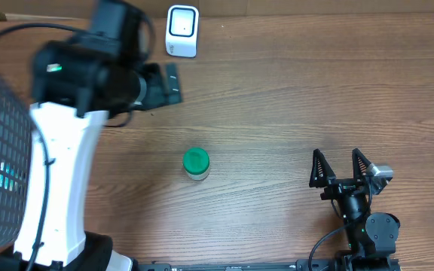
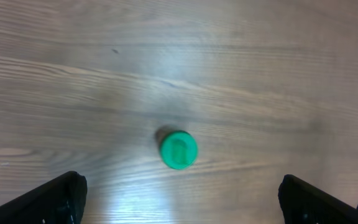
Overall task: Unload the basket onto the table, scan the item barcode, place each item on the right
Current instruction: 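Return the left gripper into the basket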
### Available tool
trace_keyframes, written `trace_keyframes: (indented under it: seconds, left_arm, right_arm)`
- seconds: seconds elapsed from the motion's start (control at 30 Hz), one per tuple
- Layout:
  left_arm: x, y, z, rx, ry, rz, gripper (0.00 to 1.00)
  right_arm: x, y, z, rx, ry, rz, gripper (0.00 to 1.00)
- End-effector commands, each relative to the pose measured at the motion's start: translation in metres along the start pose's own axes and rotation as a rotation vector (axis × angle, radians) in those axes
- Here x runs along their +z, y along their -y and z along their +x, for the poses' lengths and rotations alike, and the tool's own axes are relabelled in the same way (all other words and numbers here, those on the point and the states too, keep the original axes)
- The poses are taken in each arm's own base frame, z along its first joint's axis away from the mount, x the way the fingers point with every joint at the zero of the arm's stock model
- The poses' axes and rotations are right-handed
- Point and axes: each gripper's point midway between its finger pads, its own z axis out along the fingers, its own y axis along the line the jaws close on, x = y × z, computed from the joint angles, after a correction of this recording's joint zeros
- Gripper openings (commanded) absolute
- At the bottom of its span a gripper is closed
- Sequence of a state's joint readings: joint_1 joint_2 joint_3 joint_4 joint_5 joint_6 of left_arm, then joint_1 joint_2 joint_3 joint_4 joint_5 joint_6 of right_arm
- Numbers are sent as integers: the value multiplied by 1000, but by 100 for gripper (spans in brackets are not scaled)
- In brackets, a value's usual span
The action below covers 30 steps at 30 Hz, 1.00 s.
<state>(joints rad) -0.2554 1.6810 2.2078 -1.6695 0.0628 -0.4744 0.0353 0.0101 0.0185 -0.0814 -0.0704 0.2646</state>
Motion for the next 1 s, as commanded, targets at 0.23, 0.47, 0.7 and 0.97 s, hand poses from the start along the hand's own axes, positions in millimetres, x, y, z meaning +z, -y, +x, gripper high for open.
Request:
trace_keyframes:
  seconds: [0.23, 0.47, 0.7, 0.97]
  left_arm:
    - [-41, -83, -35, -137, 145, -67, 100]
    - [-91, -128, -51, -242, 320, -113, 100]
    - [-154, -176, -56, -383, 533, -193, 100]
    - [-173, -247, -38, -615, 572, -327, 100]
  right_arm:
    - [0, 1, 2, -3, 3, 3, 100]
    - [0, 1, 2, -3, 3, 3, 100]
    - [0, 1, 2, -3, 3, 3, 100]
    - [0, 1, 2, -3, 3, 3, 100]
